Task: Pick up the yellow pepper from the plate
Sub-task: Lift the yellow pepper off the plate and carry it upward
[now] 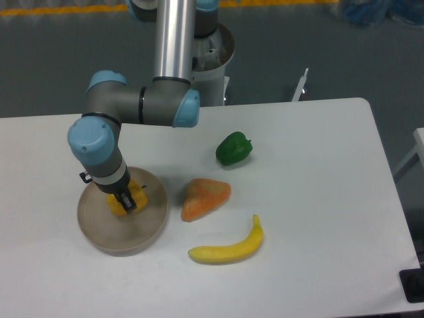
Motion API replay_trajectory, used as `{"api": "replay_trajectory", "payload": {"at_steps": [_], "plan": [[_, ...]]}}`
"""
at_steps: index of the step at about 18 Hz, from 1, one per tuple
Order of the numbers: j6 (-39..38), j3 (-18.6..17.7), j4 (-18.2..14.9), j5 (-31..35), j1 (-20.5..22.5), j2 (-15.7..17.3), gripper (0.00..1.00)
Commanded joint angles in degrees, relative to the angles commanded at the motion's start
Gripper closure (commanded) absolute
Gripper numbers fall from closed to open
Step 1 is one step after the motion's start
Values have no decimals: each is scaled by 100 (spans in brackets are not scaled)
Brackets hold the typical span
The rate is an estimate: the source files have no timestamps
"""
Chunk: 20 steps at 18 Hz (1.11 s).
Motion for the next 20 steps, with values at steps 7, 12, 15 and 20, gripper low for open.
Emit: {"api": "replay_trajectory", "payload": {"at_steps": [7, 12, 15, 20], "plan": [[61, 70, -245, -448, 835, 511, 100], [700, 421, -982, -431, 1739, 704, 100], [1465, 475, -1195, -431, 2302, 713, 100], [2652, 405, -1178, -396, 3032, 713, 100]]}}
